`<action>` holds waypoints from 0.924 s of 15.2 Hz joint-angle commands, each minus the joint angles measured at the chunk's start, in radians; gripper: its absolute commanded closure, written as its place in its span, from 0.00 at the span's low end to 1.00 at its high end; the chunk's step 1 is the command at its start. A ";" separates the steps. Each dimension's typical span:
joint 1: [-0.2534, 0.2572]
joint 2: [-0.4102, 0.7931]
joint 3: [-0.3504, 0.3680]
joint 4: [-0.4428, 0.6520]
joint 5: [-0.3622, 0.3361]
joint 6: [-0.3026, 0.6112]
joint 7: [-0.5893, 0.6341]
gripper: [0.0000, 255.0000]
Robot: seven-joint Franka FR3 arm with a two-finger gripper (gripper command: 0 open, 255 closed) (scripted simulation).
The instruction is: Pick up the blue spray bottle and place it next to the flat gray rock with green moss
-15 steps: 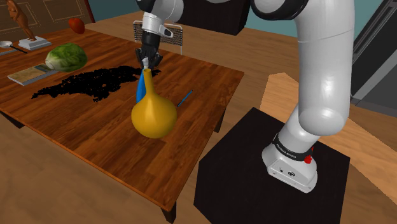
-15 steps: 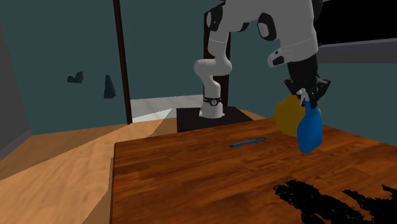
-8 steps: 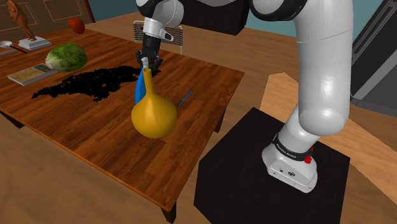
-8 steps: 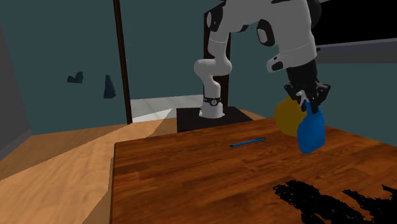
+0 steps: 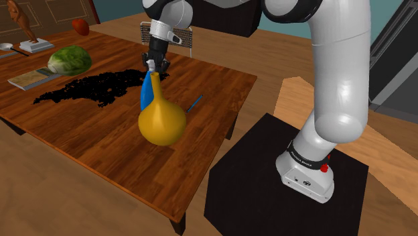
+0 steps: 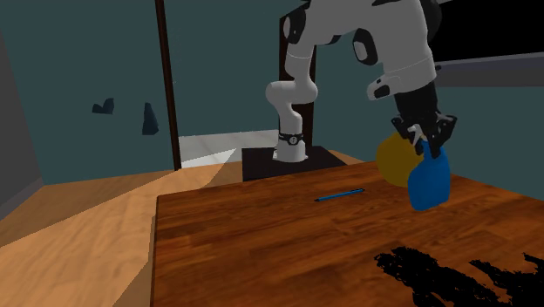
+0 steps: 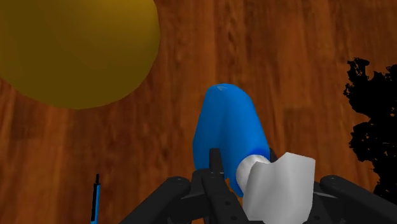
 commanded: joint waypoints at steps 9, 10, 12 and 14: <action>-0.028 0.070 -0.008 -0.016 0.003 -0.013 -0.047 0.00; -0.005 0.046 0.010 -0.032 -0.005 -0.001 -0.004 0.00; -0.030 0.027 0.017 -0.002 -0.021 -0.053 0.007 0.00; -0.053 0.014 0.022 0.032 -0.034 -0.101 0.016 0.00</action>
